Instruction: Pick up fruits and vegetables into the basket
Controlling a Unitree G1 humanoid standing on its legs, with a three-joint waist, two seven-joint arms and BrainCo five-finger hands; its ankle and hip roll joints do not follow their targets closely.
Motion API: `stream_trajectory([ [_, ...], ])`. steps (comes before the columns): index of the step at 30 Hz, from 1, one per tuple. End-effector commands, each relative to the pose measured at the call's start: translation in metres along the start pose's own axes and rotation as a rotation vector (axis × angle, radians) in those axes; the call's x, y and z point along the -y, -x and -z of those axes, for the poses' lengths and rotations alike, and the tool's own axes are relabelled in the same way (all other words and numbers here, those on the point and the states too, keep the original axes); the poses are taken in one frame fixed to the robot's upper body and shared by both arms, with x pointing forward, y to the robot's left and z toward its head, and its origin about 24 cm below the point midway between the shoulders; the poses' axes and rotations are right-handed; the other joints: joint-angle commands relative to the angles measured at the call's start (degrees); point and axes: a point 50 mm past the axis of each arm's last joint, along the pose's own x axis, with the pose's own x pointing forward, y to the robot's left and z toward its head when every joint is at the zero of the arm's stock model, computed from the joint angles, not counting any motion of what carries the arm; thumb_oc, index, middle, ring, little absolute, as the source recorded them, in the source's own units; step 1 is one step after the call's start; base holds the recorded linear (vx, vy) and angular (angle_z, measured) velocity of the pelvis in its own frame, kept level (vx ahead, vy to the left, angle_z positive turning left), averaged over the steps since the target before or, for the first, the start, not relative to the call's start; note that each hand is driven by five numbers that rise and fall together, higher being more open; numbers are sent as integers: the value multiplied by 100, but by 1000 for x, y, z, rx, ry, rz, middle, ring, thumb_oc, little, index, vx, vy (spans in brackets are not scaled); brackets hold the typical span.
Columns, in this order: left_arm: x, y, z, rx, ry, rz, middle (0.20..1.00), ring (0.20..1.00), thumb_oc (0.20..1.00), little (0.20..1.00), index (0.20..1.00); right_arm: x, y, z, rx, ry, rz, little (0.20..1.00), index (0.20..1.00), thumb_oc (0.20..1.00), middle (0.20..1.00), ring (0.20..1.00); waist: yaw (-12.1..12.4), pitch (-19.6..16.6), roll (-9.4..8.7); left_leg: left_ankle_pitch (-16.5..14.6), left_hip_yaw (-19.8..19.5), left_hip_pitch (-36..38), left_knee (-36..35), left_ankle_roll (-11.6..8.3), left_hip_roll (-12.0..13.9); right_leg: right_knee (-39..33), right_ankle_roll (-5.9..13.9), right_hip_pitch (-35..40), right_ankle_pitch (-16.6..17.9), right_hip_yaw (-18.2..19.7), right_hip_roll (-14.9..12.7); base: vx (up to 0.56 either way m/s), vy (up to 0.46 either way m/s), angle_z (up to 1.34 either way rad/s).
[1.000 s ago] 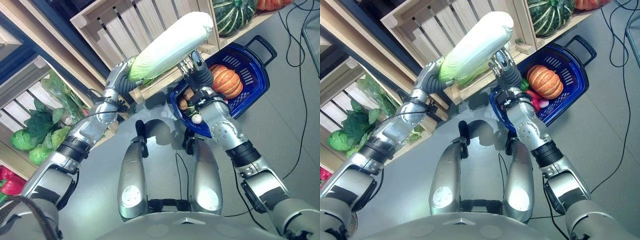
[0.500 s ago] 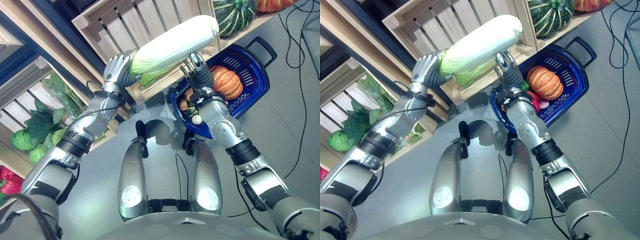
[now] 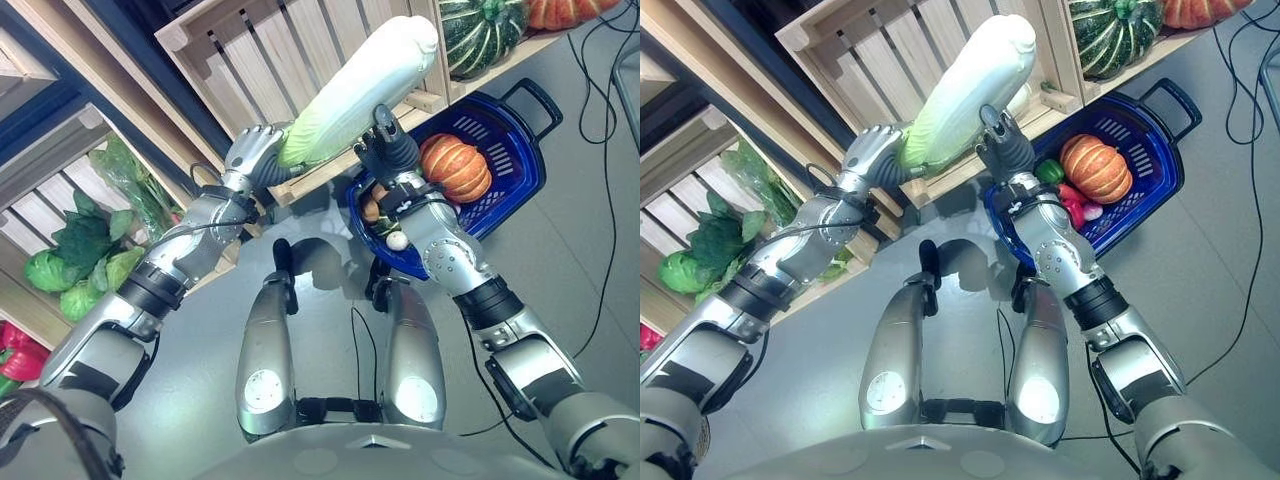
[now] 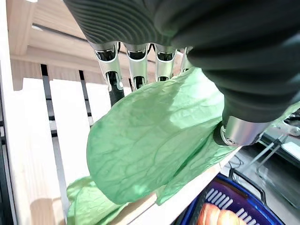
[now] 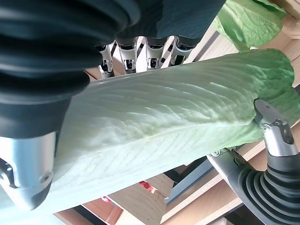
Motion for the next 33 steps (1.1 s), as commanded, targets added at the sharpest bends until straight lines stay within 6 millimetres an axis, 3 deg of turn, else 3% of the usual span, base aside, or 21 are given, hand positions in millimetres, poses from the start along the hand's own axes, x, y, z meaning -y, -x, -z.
stream_trajectory([
  [1, -7, -1, -64, 315, -92, 45, 200, 200, 200, 200, 200, -88, -16, -37, 135, 2, -469, 1000, 1000, 1000, 1000, 1000, -10, -153, -59, -952, 321, 169, 546, 242, -285, -602, 430, 310, 318, 16, -86, -4, -4, 8],
  [5, -4, -1, -65, 328, -155, 83, 200, 200, 200, 200, 200, -97, -16, -38, 119, 20, -534, 1000, 1000, 1000, 1000, 1000, -4, -153, -42, -944, 311, 185, 522, 240, -291, -622, 441, 327, 321, 14, -84, -1, -2, 3],
  [10, 1, 0, -65, 344, -364, 213, 200, 200, 200, 200, 200, -95, -26, -40, 56, 229, -450, 1000, 1000, 1000, 1000, 1000, 15, -153, -35, -933, 296, 216, 492, 222, -269, -680, 454, 383, 333, -15, -106, 0, 0, 0],
  [14, 6, 0, -63, 327, -424, 319, 200, 200, 200, 200, 200, -92, -29, -45, 54, 374, -454, 1000, 1000, 1000, 1000, 1000, -17, -153, -51, -908, 303, 262, 429, 197, -245, -742, 464, 435, 344, -26, -105, 0, 0, 0],
  [15, 8, 0, -61, 312, -425, 367, 200, 200, 200, 200, 200, -94, -30, -47, 55, 409, -477, 507, 507, 507, 507, 507, -29, -153, -51, -903, 312, 274, 418, 196, -240, -753, 462, 445, 346, -28, -102, 0, 0, 0],
  [16, 11, 0, -61, 300, -429, 406, 200, 200, 200, 200, 200, -96, -30, -48, 59, 431, -497, 200, 200, 200, 200, 200, -39, -153, -46, -903, 317, 275, 417, 195, -234, -757, 462, 443, 347, -24, -102, 0, 0, 0],
  [23, 29, 0, -49, 201, -345, 636, 200, 200, 200, 200, 200, -113, -33, -55, 104, 441, -564, 200, 200, 200, 200, 200, -145, -153, -11, -907, 343, 271, 390, 159, -199, -796, 505, 402, 354, 17, -106, -18, 6, 0],
  [25, 31, -1, -47, 185, -284, 635, 790, 790, 790, 790, 790, -113, -34, -56, 117, 446, -538, 200, 200, 200, 200, 200, -178, -153, 4, -907, 357, 253, 389, 155, -194, -801, 508, 378, 355, 40, -99, -36, 8, -4],
  [26, 31, -1, -46, 177, -262, 635, 1000, 1000, 1000, 1000, 1000, -111, -35, -58, 130, 451, -523, 200, 200, 200, 200, 200, -190, -153, 8, -904, 374, 247, 383, 153, -184, -807, 507, 365, 357, 44, -99, -44, 7, -9],
  [33, 22, -2, -30, 93, -93, 523, 1000, 1000, 1000, 1000, 1000, -92, -24, -88, 304, 506, -398, 200, 200, 200, 200, 200, -312, -153, 25, -876, 502, 185, 350, 124, -107, -787, 480, 260, 340, 50, -69, -25, 1, -9],
])
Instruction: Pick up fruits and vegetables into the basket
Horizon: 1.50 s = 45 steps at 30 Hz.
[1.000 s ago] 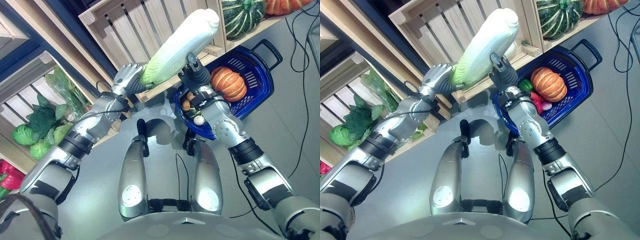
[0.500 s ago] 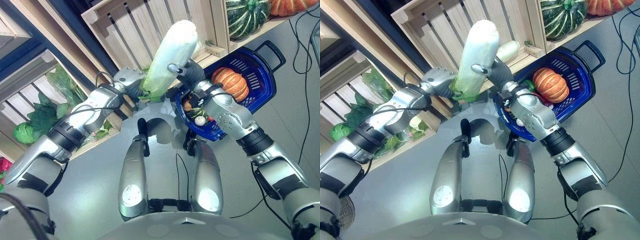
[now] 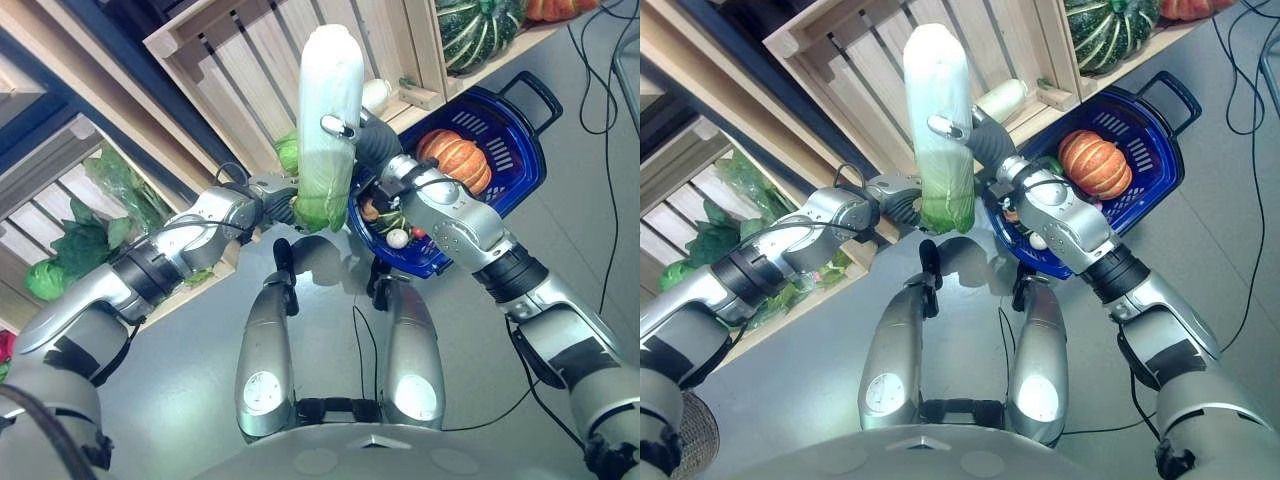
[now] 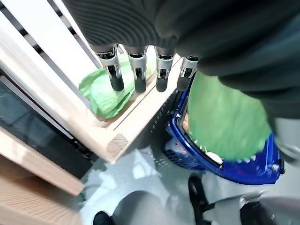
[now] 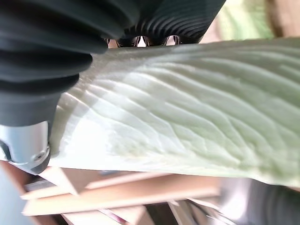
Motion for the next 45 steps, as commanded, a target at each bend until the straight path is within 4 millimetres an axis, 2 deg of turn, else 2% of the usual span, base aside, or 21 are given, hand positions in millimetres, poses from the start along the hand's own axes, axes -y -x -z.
stream_trajectory([
  [1, -11, 4, -17, 99, 92, -139, 1000, 1000, 1000, 1000, 1000, -19, -1, -96, 462, 37, -82, 200, 200, 200, 200, 200, -159, -153, 26, -851, 365, 112, 485, 94, -57, -668, 452, 292, 317, -59, -38, -15, 0, -9],
  [10, -24, 30, 39, -73, 211, -346, 1000, 1000, 1000, 1000, 1000, 39, 55, -105, 592, 126, 171, 200, 200, 200, 200, 200, -471, -153, 100, -838, 541, -26, 520, 88, 41, -472, 406, -21, 261, 77, 15, -8, 5, -6],
  [15, -36, 48, 62, -142, 260, -472, 1000, 1000, 1000, 1000, 1000, 76, 88, -101, 603, 136, 351, 200, 200, 200, 200, 200, -684, -153, 231, -791, 673, -185, 554, 56, 85, -324, 363, -329, 221, 220, 42, -11, 37, -16],
  [18, -47, 53, 67, -143, 303, -559, 1000, 1000, 1000, 1000, 1000, 91, 99, -97, 596, 149, 449, 200, 200, 200, 200, 200, -778, -153, 299, -752, 735, -282, 549, 40, 88, -279, 345, -496, 216, 294, 57, -13, 39, -14],
  [23, -79, 59, 69, -141, 374, -783, 1000, 1000, 1000, 1000, 1000, 117, 110, -88, 536, 172, 625, 200, 200, 200, 200, 200, -922, -153, 459, -674, 839, -526, 592, -5, 104, -160, 313, -870, 207, 445, 64, -8, 45, -16],
  [28, -110, 52, 66, -166, 445, -969, 1000, 1000, 1000, 1000, 1000, 129, 96, -76, 449, 169, 701, 200, 200, 200, 200, 200, -999, -153, 644, -580, 912, -851, 618, -61, 87, -19, 264, -1314, 172, 598, 86, 2, 64, -15],
  [29, -113, 47, 64, -170, 470, -988, 1000, 1000, 1000, 1000, 1000, 131, 90, -70, 408, 151, 705, 200, 200, 200, 200, 200, -1002, -153, 679, -700, 853, -815, 654, -132, 69, 61, 305, -1301, 11, 668, 101, 72, 66, -11],
  [33, -128, 32, 57, -188, 561, -1039, 1000, 1000, 1000, 1000, 1000, 135, 64, -55, 289, 144, 683, 200, 200, 200, 200, 200, -1009, -153, 806, -596, 902, -1073, 618, -188, 59, 136, 271, -1644, 17, 761, 130, 10, 54, -13],
  [39, -132, 12, 54, -243, 673, -1055, 1000, 1000, 1000, 1000, 1000, 142, 35, -33, 112, 176, 660, 200, 200, 200, 200, 200, -938, -153, 941, -500, 913, -1467, 631, -249, 48, 248, 228, -2109, 28, 849, 163, -10, 19, -6],
  [45, -123, 2, 67, -351, 723, -1042, 1000, 1000, 1000, 1000, 1000, 147, 22, -18, -39, 255, 696, 200, 200, 200, 200, 200, -863, -153, 1011, -464, 847, -1851, 723, -290, 27, 376, 205, -2522, 28, 935, 204, 3, 0, 1],
])
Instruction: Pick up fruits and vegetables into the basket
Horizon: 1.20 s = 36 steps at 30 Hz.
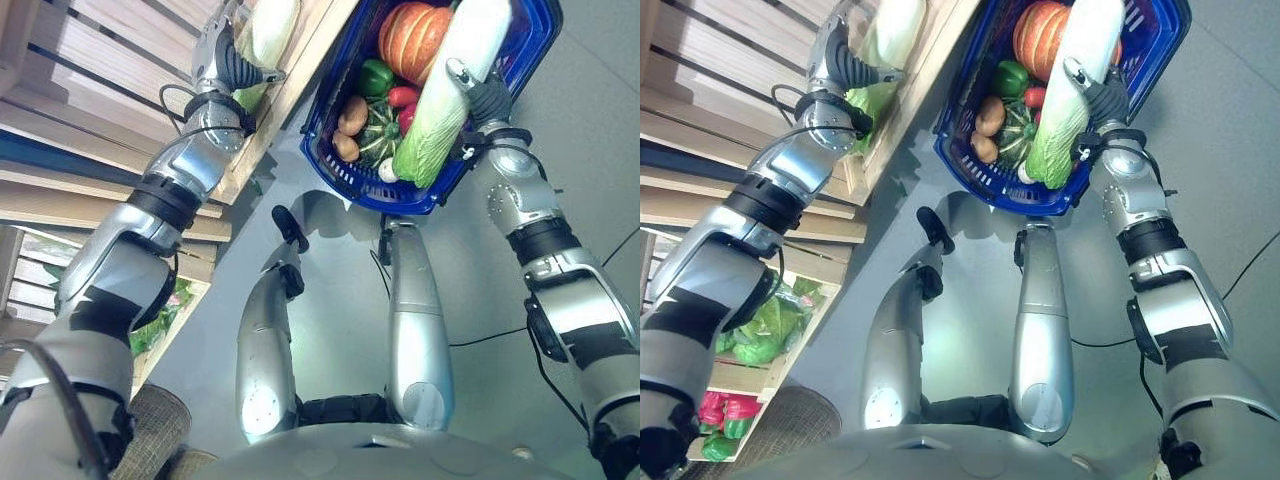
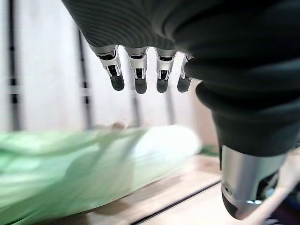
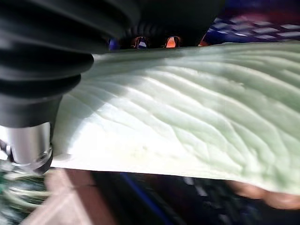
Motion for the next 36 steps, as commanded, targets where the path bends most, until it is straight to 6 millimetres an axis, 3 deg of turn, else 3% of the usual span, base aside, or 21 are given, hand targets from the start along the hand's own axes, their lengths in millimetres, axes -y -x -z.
stream_trajectory([
  [1, -6, -6, 3, -58, 60, -74, 1000, 1000, 1000, 1000, 1000, 5, -9, -19, 40, 95, 24, 200, 200, 200, 200, 200, -79, -282, 558, -557, -179, -496, 820, -294, 48, -239, 345, -51, -143, 114, 249, 11, -10, 6],
  [12, -4, -7, 36, -277, 32, -104, 1000, 1000, 1000, 1000, 1000, 40, -10, 17, -209, 78, 323, 200, 200, 200, 200, 200, -24, -282, 573, -625, -303, -945, 1053, -240, 66, -15, 310, -455, -205, 201, 345, 9, -13, 5],
  [13, -4, -7, 36, -279, 32, -104, 1000, 1000, 1000, 1000, 1000, 40, -10, 18, -212, 77, 325, 238, 238, 238, 238, 238, -23, -282, 572, -626, -303, -950, 1055, -240, 67, -13, 310, -459, -205, 203, 346, 0, 0, 0],
  [14, -5, -7, 40, -309, 28, -112, 1000, 1000, 1000, 1000, 1000, 44, -9, 22, -250, 71, 341, 1000, 1000, 1000, 1000, 1000, -35, -282, 570, -633, -305, -973, 1076, -236, 71, 2, 304, -484, -208, 215, 357, 0, 0, 0],
  [20, -17, -7, 58, -427, -25, -127, 1000, 1000, 1000, 1000, 1000, 44, -6, 21, -169, 172, 305, 1000, 1000, 1000, 1000, 1000, -152, -282, 457, -636, -305, -1076, 1123, -227, 126, -23, 306, -554, -168, 274, 434, 0, -8, -3],
  [24, -26, -6, 68, -475, -60, -130, 1000, 1000, 1000, 1000, 1000, 28, 2, 16, -63, 224, 229, 1000, 1000, 1000, 1000, 1000, -302, -282, 301, -629, -273, -1133, 1135, -234, 174, -90, 313, -583, -109, 300, 494, -6, -12, -6],
  [29, -46, -1, 91, -545, -116, -132, 1000, 1000, 1000, 1000, 1000, 4, 37, 19, 62, 303, -27, 1000, 1000, 1000, 1000, 1000, -654, -282, 42, -632, -195, -1172, 1130, -281, 258, -148, 336, -638, -67, 416, 619, 9, 34, -7],
  [30, -51, 2, 99, -558, -138, -136, 1000, 1000, 1000, 1000, 1000, -2, 52, 23, 90, 331, -98, 1000, 1000, 1000, 1000, 1000, -757, -282, -36, -639, -167, -1173, 1127, -293, 281, -159, 346, -646, -62, 451, 657, 15, 34, -16],
  [33, -56, 11, 117, -604, -182, -85, 1000, 1000, 1000, 1000, 1000, -2, 77, 34, 99, 315, -192, 1000, 1000, 1000, 1000, 1000, -928, -282, -161, -658, -116, -1136, 1131, -303, 314, -149, 365, -627, -74, 501, 710, 20, 32, -23],
  [36, -53, 18, 130, -644, -218, -12, 1000, 1000, 1000, 1000, 1000, -2, 87, 38, 91, 305, -245, 1000, 1000, 1000, 1000, 1000, -1022, -282, -215, -670, -68, -1076, 1118, -315, 329, -167, 376, -586, -72, 533, 732, 25, 36, -18],
])
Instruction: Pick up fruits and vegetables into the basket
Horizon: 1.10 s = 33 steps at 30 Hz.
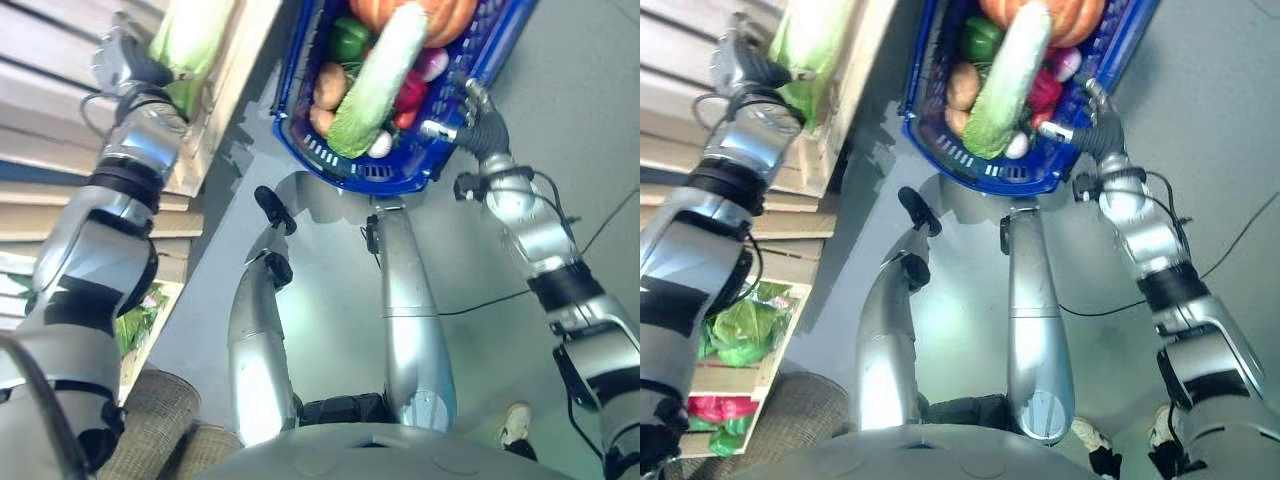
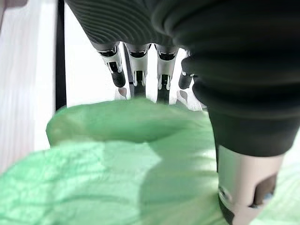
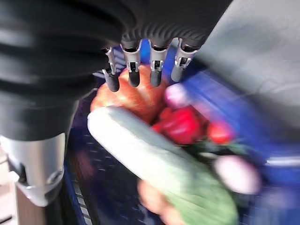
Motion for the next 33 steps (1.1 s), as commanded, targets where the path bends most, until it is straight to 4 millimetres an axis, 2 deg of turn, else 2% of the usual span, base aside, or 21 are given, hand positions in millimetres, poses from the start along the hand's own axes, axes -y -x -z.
stream_trajectory([
  [1, 29, 8, 49, -166, -105, 234, 1000, 1000, 1000, 1000, 1000, -17, 13, -4, 75, -46, -125, 1000, 1000, 1000, 1000, 1000, -510, -254, -263, -555, 48, -223, 789, -161, 103, -224, 351, 298, -115, 15, 174, 36, 49, -19],
  [9, 49, 21, 86, -315, -128, 470, 1000, 1000, 1000, 1000, 1000, -17, 23, -6, 48, -85, -147, 1000, 1000, 1000, 1000, 1000, -674, -254, -365, -584, 193, -3, 763, -181, 162, -294, 337, 478, -111, 56, 212, 30, 27, -15],
  [14, 59, 29, 96, -377, -84, 565, 1000, 1000, 1000, 1000, 1000, -15, 26, -1, 9, -108, -128, 1000, 1000, 1000, 1000, 1000, -732, -254, -403, -609, 226, 77, 773, -155, 177, -279, 298, 547, -146, 78, 242, 22, 16, -5],
  [19, 80, 47, 107, -469, 28, 713, 1000, 1000, 1000, 1000, 1000, -18, 30, 1, -18, -142, -143, 1000, 1000, 1000, 1000, 1000, -781, -254, -410, -640, 247, 164, 791, -110, 169, -242, 250, 617, -193, 91, 272, 10, 11, -2],
  [23, 95, 57, 103, -475, 155, 798, 1000, 1000, 1000, 1000, 1000, -24, 31, 2, -26, -156, -169, 1000, 1000, 1000, 1000, 1000, -795, -254, -426, -649, 259, 210, 787, -85, 170, -254, 230, 669, -207, 94, 295, 0, 0, 0],
  [28, 115, 70, 80, -465, 458, 924, 1000, 1000, 1000, 1000, 1000, -31, 31, 3, -31, -159, -187, 1000, 1000, 1000, 1000, 1000, -774, -254, -447, -667, 255, 235, 794, -43, 166, -245, 212, 712, -232, 84, 323, 0, 0, 0],
  [29, 121, 75, 72, -455, 564, 952, 1000, 1000, 1000, 1000, 1000, -33, 31, 3, -29, -159, -188, 1000, 1000, 1000, 1000, 1000, -757, -254, -451, -672, 251, 240, 797, -25, 161, -247, 207, 729, -236, 72, 329, -5, -16, -3],
  [33, 125, 80, 64, -457, 673, 974, 1000, 1000, 1000, 1000, 1000, -35, 32, 3, -30, -161, -190, 1000, 1000, 1000, 1000, 1000, -736, -254, -456, -685, 239, 253, 798, -3, 150, -241, 201, 750, -246, 63, 332, -2, -6, 2],
])
